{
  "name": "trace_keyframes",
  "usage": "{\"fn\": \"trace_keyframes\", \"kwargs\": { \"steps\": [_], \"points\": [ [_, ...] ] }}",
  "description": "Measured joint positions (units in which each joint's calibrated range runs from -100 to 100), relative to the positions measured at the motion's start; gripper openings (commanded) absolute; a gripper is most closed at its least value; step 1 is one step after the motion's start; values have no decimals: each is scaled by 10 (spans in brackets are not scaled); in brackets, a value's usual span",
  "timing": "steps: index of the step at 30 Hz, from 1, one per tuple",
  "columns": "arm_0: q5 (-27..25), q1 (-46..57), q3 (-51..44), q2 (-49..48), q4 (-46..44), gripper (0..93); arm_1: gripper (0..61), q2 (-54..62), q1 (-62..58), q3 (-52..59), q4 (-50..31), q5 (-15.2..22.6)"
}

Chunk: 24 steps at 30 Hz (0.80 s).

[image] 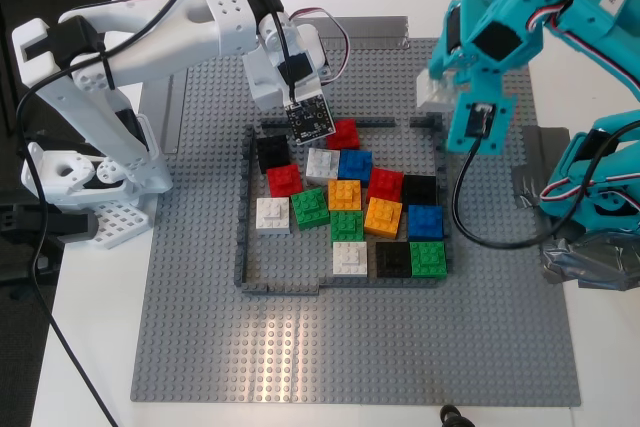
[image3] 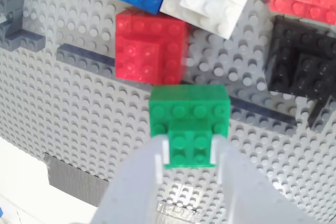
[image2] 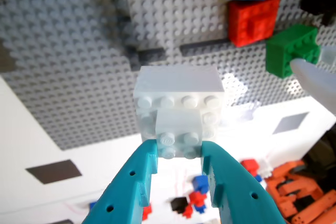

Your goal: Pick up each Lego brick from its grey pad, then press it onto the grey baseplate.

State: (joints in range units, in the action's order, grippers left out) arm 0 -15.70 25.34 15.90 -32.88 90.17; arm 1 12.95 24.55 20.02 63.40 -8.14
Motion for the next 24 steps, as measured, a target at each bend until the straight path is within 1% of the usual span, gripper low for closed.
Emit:
{"fn": "trace_keyframes", "kwargs": {
  "steps": [2,5,12,17,24],
  "points": [
    [21,-19,4,0,4,0,1,-4,-5,0,10,-2],
    [37,-45,11,-1,16,0,1,-5,-14,0,24,-3],
    [42,-58,60,5,17,0,1,-5,-29,0,38,0],
    [49,-58,62,67,11,0,1,-5,-38,24,33,7],
    [73,-58,62,130,-44,0,1,-9,-47,33,27,8]
  ]
}}
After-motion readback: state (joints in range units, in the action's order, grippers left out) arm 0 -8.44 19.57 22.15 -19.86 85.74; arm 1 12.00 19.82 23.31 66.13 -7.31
